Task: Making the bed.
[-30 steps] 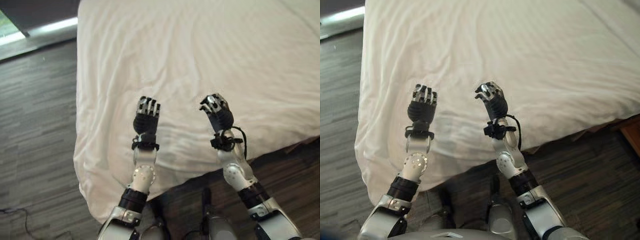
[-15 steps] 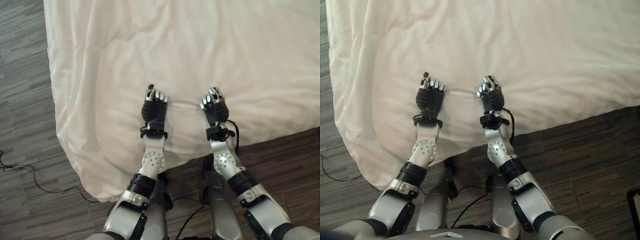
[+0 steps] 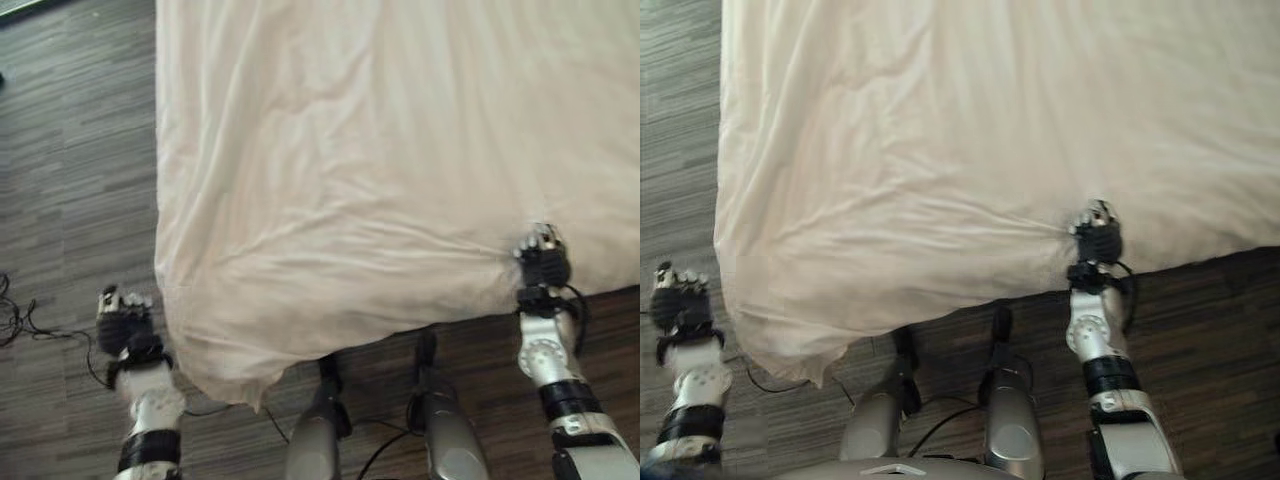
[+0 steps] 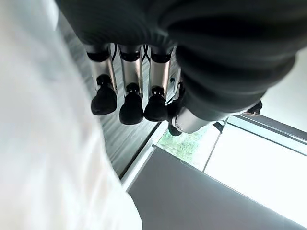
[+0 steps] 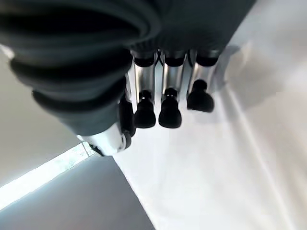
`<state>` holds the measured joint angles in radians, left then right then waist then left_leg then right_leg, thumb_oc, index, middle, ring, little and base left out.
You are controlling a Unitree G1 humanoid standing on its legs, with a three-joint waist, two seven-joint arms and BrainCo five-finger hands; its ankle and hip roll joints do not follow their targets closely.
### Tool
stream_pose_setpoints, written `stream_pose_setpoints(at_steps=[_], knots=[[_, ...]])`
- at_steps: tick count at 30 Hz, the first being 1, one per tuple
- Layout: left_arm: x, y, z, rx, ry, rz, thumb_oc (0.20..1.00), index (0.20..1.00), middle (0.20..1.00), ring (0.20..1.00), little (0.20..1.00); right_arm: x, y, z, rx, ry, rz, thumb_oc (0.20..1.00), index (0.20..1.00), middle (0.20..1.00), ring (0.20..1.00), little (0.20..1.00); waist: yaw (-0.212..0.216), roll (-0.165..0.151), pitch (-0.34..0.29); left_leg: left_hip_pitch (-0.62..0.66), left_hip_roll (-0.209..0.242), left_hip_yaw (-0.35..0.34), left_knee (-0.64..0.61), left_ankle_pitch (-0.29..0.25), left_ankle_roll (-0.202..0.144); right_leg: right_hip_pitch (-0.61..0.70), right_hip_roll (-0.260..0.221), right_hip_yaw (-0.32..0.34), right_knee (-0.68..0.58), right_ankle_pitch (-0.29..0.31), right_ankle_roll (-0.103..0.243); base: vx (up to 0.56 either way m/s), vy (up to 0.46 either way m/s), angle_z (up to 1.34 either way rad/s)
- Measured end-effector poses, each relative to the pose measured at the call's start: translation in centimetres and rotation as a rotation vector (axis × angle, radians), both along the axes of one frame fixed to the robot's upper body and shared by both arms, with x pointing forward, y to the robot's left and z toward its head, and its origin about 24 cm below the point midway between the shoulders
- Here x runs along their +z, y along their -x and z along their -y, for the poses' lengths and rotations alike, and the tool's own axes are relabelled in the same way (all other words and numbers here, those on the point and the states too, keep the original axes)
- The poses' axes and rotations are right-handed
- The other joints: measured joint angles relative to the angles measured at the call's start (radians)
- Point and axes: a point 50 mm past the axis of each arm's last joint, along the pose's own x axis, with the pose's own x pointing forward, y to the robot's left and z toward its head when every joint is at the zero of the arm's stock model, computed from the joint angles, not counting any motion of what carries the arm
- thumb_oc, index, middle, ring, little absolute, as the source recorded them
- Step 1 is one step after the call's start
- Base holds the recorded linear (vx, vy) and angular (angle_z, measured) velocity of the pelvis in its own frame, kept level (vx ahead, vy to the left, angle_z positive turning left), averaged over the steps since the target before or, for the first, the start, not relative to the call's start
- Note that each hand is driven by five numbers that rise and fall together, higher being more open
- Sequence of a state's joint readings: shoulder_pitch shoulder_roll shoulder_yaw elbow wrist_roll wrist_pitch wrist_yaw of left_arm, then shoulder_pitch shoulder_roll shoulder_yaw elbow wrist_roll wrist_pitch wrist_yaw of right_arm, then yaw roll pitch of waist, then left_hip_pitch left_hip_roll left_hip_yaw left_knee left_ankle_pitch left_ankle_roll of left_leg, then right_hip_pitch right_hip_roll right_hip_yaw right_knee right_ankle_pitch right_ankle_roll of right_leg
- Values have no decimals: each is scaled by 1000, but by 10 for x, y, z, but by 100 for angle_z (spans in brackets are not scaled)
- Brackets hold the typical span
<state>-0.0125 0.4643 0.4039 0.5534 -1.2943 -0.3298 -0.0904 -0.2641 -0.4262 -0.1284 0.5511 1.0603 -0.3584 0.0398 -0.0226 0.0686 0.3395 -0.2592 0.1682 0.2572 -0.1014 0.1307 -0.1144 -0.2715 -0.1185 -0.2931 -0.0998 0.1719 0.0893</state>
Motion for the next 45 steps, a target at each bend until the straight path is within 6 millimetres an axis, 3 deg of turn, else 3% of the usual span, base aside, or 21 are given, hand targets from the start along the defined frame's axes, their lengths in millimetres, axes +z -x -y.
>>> stream_pose_setpoints(at_steps=[3,4,8,10,12,14,15,18,19,20,22,24,27,30,31,32,34,36,39,43,45], knots=[[-8,33,-22,73,-26,-92,200,200,200,200,200,-20,22,26,-121,-39,-82,200,200,200,200,200,5,-11,-6,-1,-2,-19,0,-1,0,11,-2,-15,0,-2,2,33,18,17],[-8,47,-32,90,-61,-140,200,200,200,200,200,-35,37,35,-154,-50,-148,200,200,200,200,200,6,-18,-10,-2,-3,-28,0,-1,1,18,-4,-28,0,-3,4,47,8,21],[8,78,-57,181,-140,-154,200,200,200,200,200,-60,74,52,-245,-86,-251,200,200,200,200,200,14,-39,-33,-1,-3,-53,0,-3,-1,34,-3,-51,0,-13,6,38,-1,17],[15,85,-65,214,-162,-147,200,200,200,200,200,-66,81,51,-250,-90,-274,200,200,200,200,200,16,-54,-64,-1,-2,-53,0,-3,-1,34,-3,-52,0,-15,4,47,-5,5],[27,79,-67,201,-197,-116,200,200,200,200,200,-69,83,48,-245,-99,-280,200,200,200,200,200,19,-65,-83,13,-2,-57,0,-4,-2,54,-2,-57,0,-17,4,66,10,6],[56,60,-68,166,-268,-23,200,200,200,200,200,-65,77,42,-216,-91,-251,200,200,200,200,200,24,-79,-108,31,0,-58,0,-4,-3,72,1,-57,0,-28,6,54,14,4],[75,50,-66,142,-321,38,200,200,200,200,200,-58,72,36,-182,-81,-214,200,200,200,200,200,26,-85,-121,45,2,-57,0,-5,-4,86,2,-57,0,-30,8,32,10,1],[105,25,-56,61,-422,140,200,200,200,200,200,-36,52,18,-76,-47,-94,200,200,200,200,200,15,-94,-168,53,1,-55,0,-6,-5,89,0,-49,-4,-34,11,70,11,-5],[115,12,-48,35,-421,212,200,200,200,200,200,-24,47,10,-42,-64,-21,200,200,200,200,200,8,-93,-176,57,0,-55,0,-6,-5,94,0,-48,-2,-36,9,30,24,-8],[126,-1,-34,-37,-461,270,200,200,200,200,200,3,35,-16,94,-43,146,200,200,200,200,200,-6,-95,-191,72,1,-49,0,-6,-5,104,1,-40,-4,-33,12,57,34,-11],[127,-17,-17,-106,-445,314,200,200,200,200,200,19,32,-28,160,-38,243,200,200,200,200,200,-18,-94,-207,77,1,-43,0,-8,-7,103,1,-33,-4,-35,9,34,28,-11],[114,-39,18,-167,-329,429,200,200,200,200,200,36,26,-58,287,-65,357,200,200,200,200,200,-19,-91,-213,102,-1,-31,0,-9,-8,123,1,-24,-3,-32,12,-15,18,-11],[96,-58,55,-301,-241,428,200,200,200,200,200,40,15,-94,440,-95,404,200,200,200,200,200,-33,-100,-222,105,3,-18,0,-10,-9,116,3,-9,-5,-31,11,-21,3,-15],[66,-81,124,-464,-11,465,200,200,200,200,200,33,9,-138,573,-189,394,200,200,200,200,200,-34,-102,-221,98,2,-2,0,-9,-8,96,3,5,-4,-25,8,-133,-10,-16],[65,-85,139,-475,73,511,200,200,200,200,200,35,7,-150,592,-239,413,200,200,200,200,200,-34,-101,-221,84,2,5,0,-7,-6,77,3,12,-4,-24,5,-253,-16,-25],[69,-100,177,-510,239,607,200,200,200,200,200,51,-2,-178,643,-336,492,200,200,200,200,200,-30,-99,-206,28,0,11,0,9,5,16,2,26,0,-2,4,-249,-12,-21],[90,-120,217,-633,326,666,200,200,200,200,200,76,-13,-214,754,-381,563,200,200,200,200,200,-34,-103,-148,-23,-1,14,6,33,9,-38,1,27,1,25,5,-179,-5,-8],[123,-134,246,-751,318,742,200,200,200,200,200,105,-22,-236,829,-405,645,200,200,200,200,200,-32,-102,-76,-67,-1,12,6,54,8,-82,2,29,1,42,4,-105,-5,0],[152,-148,263,-814,293,792,200,200,200,200,200,120,-29,-256,901,-384,656,200,200,200,200,200,-30,-101,13,-110,1,13,6,64,10,-128,4,33,1,55,2,-21,-4,-3],[157,-150,252,-772,277,810,200,200,200,200,200,98,-38,-248,859,-372,563,200,200,200,200,200,-27,-88,75,-137,4,13,2,64,9,-155,6,33,0,56,1,-32,12,-2],[167,-152,248,-757,262,842,200,200,200,200,200,95,-44,-235,816,-339,537,200,200,200,200,200,-21,-64,114,-182,3,10,6,71,11,-194,6,25,1,65,-9,-45,13,7]])
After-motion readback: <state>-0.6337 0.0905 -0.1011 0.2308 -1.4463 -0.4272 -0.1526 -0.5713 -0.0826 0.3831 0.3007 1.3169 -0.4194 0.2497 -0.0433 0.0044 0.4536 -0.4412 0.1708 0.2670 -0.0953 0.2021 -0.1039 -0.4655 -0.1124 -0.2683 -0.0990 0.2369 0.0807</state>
